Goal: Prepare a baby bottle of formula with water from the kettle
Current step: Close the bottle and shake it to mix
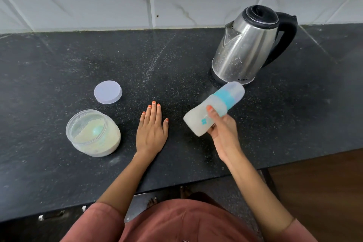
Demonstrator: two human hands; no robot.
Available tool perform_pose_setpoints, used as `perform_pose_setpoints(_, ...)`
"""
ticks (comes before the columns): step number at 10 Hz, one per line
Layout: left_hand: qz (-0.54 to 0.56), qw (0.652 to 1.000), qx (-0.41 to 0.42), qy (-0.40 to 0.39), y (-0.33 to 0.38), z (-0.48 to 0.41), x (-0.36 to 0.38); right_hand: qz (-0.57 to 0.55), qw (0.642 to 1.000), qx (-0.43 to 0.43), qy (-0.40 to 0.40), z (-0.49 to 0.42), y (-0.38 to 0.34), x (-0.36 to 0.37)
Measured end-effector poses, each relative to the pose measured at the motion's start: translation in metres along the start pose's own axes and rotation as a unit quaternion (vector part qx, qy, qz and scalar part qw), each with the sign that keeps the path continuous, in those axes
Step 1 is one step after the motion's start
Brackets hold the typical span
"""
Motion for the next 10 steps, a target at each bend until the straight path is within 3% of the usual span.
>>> perform_pose_setpoints(1, -0.004, 1.0, -0.001, -0.004, -0.001, -0.001, 0.001, 0.177, 0.98, 0.008, -0.088, 0.015, 0.011, 0.01)
perform_pose_setpoints(2, 0.0, 1.0, -0.001, -0.003, -0.001, 0.0, 0.001, 0.149, 0.986, 0.011, -0.078, 0.012, 0.006, 0.005)
perform_pose_setpoints(3, -0.004, 1.0, 0.001, -0.001, -0.001, 0.0, 0.001, -0.014, 0.999, 0.015, 0.033, -0.003, -0.005, -0.008)
perform_pose_setpoints(4, -0.008, 1.0, -0.001, -0.004, -0.001, -0.001, 0.002, 0.048, 0.999, 0.006, 0.011, 0.002, -0.001, -0.002)
perform_pose_setpoints(5, -0.01, 1.0, -0.001, -0.004, -0.002, -0.001, 0.001, 0.204, 0.977, 0.01, -0.067, 0.016, 0.007, 0.005)
perform_pose_setpoints(7, -0.011, 1.0, 0.0, -0.004, -0.001, 0.0, 0.001, 0.01, 0.997, -0.001, 0.076, -0.008, -0.009, -0.012)
perform_pose_setpoints(8, -0.009, 1.0, 0.0, -0.006, -0.001, -0.001, 0.001, 0.161, 0.987, 0.009, 0.007, 0.002, 0.002, -0.001)
perform_pose_setpoints(9, -0.008, 1.0, 0.0, -0.004, -0.001, -0.001, 0.001, 0.215, 0.975, 0.016, -0.044, 0.007, 0.003, 0.003)
perform_pose_setpoints(10, -0.009, 1.0, 0.001, -0.002, 0.0, -0.001, 0.001, 0.043, 0.998, 0.018, 0.051, -0.007, -0.011, -0.008)
Point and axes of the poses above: each hand's wrist, its own z-axis away from the middle knuckle, its own x-axis out of the palm, y = z × x, the point moved 4 cm from there along -z, towards the middle knuckle, and after that the axes turned 14 degrees about z, right-handed, at the moved point
